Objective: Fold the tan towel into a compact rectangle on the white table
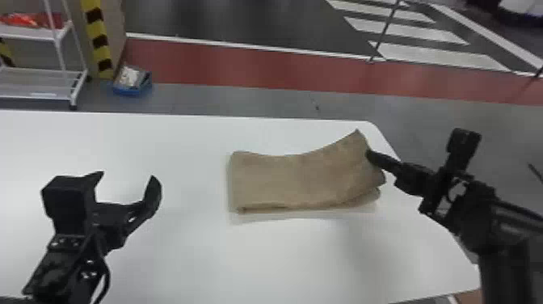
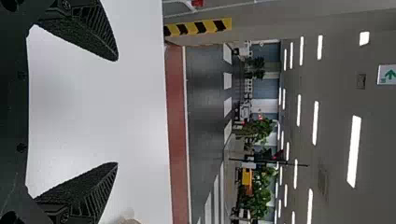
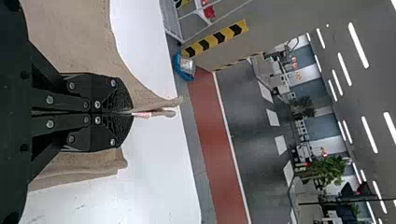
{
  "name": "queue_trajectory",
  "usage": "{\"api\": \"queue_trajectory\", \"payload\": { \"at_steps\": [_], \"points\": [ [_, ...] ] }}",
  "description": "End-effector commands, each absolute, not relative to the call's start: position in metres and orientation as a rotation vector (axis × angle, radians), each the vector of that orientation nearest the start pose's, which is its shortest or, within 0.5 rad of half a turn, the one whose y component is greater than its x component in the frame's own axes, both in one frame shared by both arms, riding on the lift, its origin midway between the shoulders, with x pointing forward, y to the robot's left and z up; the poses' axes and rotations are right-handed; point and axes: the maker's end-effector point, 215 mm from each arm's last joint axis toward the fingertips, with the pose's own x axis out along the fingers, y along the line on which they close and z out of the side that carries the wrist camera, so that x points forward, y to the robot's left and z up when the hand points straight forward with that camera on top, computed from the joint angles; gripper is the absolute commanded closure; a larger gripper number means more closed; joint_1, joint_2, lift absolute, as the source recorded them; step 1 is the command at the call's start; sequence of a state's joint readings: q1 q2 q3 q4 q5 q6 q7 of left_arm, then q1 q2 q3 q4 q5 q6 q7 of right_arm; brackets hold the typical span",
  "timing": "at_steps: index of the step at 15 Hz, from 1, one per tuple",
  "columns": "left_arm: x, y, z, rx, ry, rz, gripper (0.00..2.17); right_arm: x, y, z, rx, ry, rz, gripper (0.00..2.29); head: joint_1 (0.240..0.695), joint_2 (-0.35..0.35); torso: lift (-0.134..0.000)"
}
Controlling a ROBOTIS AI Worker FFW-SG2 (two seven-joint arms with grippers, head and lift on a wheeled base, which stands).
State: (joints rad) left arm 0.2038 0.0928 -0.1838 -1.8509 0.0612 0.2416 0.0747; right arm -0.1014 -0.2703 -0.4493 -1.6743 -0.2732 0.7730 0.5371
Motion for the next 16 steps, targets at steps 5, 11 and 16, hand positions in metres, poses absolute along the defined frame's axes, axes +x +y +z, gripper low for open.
{"api": "queue_trajectory", "payload": {
  "at_steps": [5,11,16],
  "points": [
    [0.525,0.151,-0.383,0.02,0.18,-0.13,0.08,0.571,-0.438,-0.383,0.213,0.416,0.112,1.29,0.695,-0.275,-0.125],
    [0.525,0.148,-0.367,0.012,0.12,-0.13,0.09,0.549,-0.473,-0.411,0.111,0.428,0.032,0.01,0.695,-0.298,-0.125],
    [0.533,0.114,-0.366,-0.007,0.102,-0.182,0.08,0.518,-0.501,-0.383,0.083,0.265,-0.015,0.03,0.695,-0.35,-0.125]
  ]
}}
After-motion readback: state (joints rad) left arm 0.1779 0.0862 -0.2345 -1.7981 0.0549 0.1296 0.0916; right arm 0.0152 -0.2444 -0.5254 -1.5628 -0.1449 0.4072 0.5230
